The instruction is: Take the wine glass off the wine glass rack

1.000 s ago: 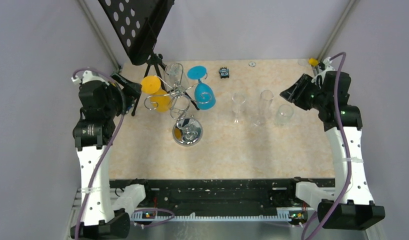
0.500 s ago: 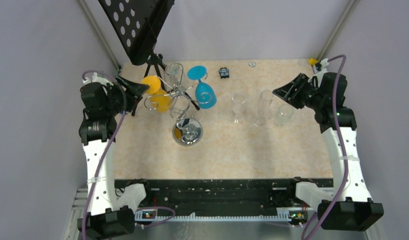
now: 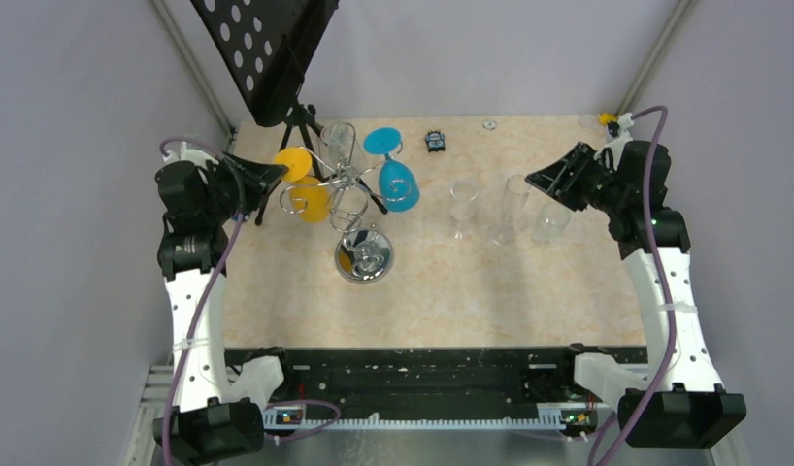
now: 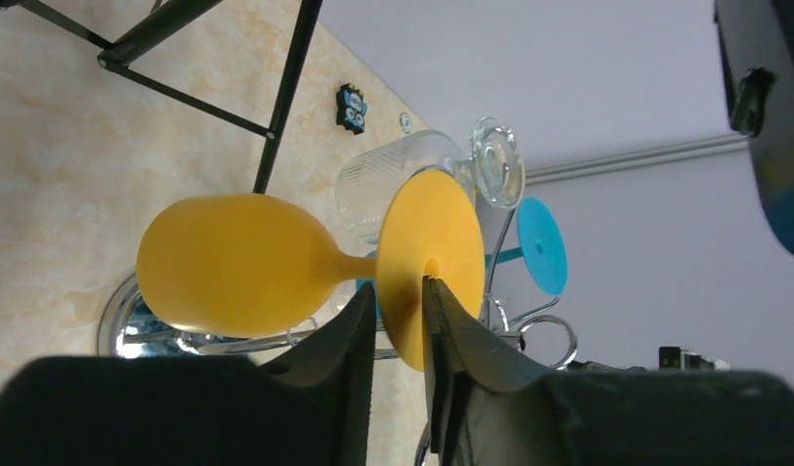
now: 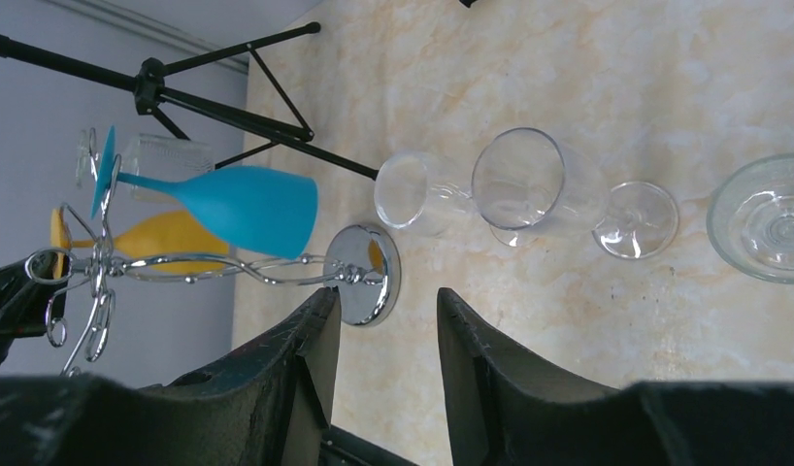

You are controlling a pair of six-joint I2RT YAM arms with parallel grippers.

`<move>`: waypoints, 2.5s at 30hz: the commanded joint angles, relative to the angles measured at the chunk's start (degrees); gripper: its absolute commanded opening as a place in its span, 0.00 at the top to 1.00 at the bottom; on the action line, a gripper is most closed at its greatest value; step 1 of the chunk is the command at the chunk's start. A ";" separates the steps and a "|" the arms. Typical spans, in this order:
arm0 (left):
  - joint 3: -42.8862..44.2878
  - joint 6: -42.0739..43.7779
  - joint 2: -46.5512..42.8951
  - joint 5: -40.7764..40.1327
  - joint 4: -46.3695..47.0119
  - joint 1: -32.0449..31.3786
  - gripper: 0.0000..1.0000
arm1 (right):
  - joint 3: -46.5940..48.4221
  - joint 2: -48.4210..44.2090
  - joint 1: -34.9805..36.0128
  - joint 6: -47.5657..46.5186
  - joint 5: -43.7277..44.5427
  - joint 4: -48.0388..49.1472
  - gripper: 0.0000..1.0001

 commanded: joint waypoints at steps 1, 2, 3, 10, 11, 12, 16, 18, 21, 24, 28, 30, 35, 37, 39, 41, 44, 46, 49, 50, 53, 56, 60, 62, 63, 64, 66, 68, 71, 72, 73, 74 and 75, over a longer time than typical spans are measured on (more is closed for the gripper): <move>-0.11 -3.29 -0.81 2.88 5.69 0.76 0.79 | 0.78 -1.44 0.64 -0.56 -0.11 2.12 0.58; 0.16 -4.02 -0.94 3.44 6.02 0.80 0.84 | 0.87 -1.45 0.64 -0.49 0.02 2.12 0.58; 0.43 -4.64 -0.96 3.75 6.15 0.88 0.90 | 0.96 -1.41 0.64 -0.56 0.12 2.13 0.58; 3.33 -9.34 -1.22 4.82 7.42 1.28 1.00 | 1.04 -1.58 0.64 -0.57 0.22 1.84 0.58; 4.41 -9.54 -0.91 4.83 7.38 1.33 1.00 | 1.03 -1.62 0.64 -0.50 0.22 1.90 0.58; 5.54 -9.88 -0.58 4.74 7.23 1.33 1.00 | 1.05 -1.71 0.64 -0.48 0.15 1.85 0.58; 7.57 -11.07 -0.31 3.45 7.83 1.38 1.00 | 0.68 -1.79 2.07 -0.54 0.34 1.78 0.59; 7.57 -11.35 -0.19 2.21 7.88 1.31 1.00 | 0.44 -1.88 2.14 -0.50 0.39 1.85 0.59; 7.10 -11.93 -0.13 0.29 8.95 1.33 1.00 | 0.37 -1.88 2.14 -0.60 0.48 1.83 0.59; 6.91 -11.70 0.42 -0.17 9.09 1.29 1.00 | 0.42 -1.96 2.13 -0.63 0.65 1.77 0.59; 5.71 -11.08 1.19 0.81 10.47 1.33 1.00 | 0.49 -1.89 2.10 -0.75 0.83 1.83 0.59; 4.86 -10.89 2.01 1.68 10.81 1.33 1.00 | 0.47 -1.90 2.11 -0.84 0.88 1.85 0.59; 2.51 -12.30 3.45 4.50 15.03 1.31 1.00 | 0.58 -1.76 2.13 -0.91 1.01 1.89 0.59; 2.45 -12.54 4.39 6.30 15.81 1.33 1.00 | 0.61 -1.80 2.17 -0.97 1.00 1.83 0.59; 2.50 -12.74 5.38 8.35 16.52 1.21 1.00 | 0.76 -1.80 2.08 -0.94 1.09 1.80 0.59; 2.55 -12.60 5.97 9.93 16.67 1.24 1.00 | 0.72 -1.80 2.15 -0.94 1.14 1.66 0.59; 2.62 -12.18 6.00 12.27 16.52 1.24 1.00 | 0.69 -1.80 2.12 -1.07 1.24 1.53 0.59; 2.75 -11.43 5.54 13.11 15.17 1.24 1.00 | 0.71 -1.89 2.13 -1.02 1.34 1.42 0.59; 3.58 -9.52 5.09 13.76 9.16 1.27 1.00 | 0.93 -1.97 2.09 -1.09 1.53 1.18 0.59; 3.38 -9.47 4.70 14.13 8.72 1.25 1.00 | 0.91 -2.05 2.10 -1.12 1.69 1.17 0.59; 3.21 -9.27 3.51 14.76 7.22 1.32 1.00 | 0.83 -2.15 2.09 -1.10 1.71 1.00 0.59; 4.54 -7.44 2.77 13.78 4.01 1.31 1.00 | 0.65 -2.31 2.15 -1.02 1.54 0.92 0.59; 8.01 -3.79 1.88 10.81 -1.57 1.33 1.00 | 0.55 -2.82 2.20 -1.05 1.62 0.63 0.59; 10.14 -1.98 1.64 8.45 -4.85 1.33 1.00 | 0.52 -2.99 2.09 -1.10 1.68 0.38 0.59; 11.06 -1.27 1.46 6.95 -6.67 1.33 1.00 | 0.41 -3.07 2.12 -1.09 1.63 0.30 0.59; 11.88 -0.57 1.27 5.28 -8.17 1.33 1.00 | 0.35 -3.14 2.15 -1.09 1.63 0.21 0.58; 13.47 0.31 0.85 1.18 -11.53 1.33 1.00 | 0.14 -3.37 2.16 -1.11 1.68 0.10 0.58; 14.87 1.00 0.16 -2.08 -15.08 1.33 1.00 | 0.09 -3.46 2.16 -1.32 1.80 -0.25 0.56; 16.09 1.68 -1.52 -7.25 -18.64 1.33 1.00 | 0.73 -3.25 2.75 -2.73 2.20 -0.97 0.52; 16.54 1.87 -2.10 -8.70 -19.68 1.33 1.00 | 1.13 -3.05 3.02 -3.23 2.69 -1.47 0.50; 17.06 1.97 -2.81 -10.07 -20.65 1.33 1.00 | 1.55 -2.96 3.24 -3.79 3.07 -2.07 0.48; 17.65 2.09 -3.38 -11.16 -21.27 1.33 1.00 | 1.87 -2.83 3.50 -4.16 3.32 -2.34 0.45; 18.43 2.22 -3.81 -12.08 -21.87 1.33 1.00 | 2.34 -2.73 3.73 -4.60 3.63 -2.62 0.43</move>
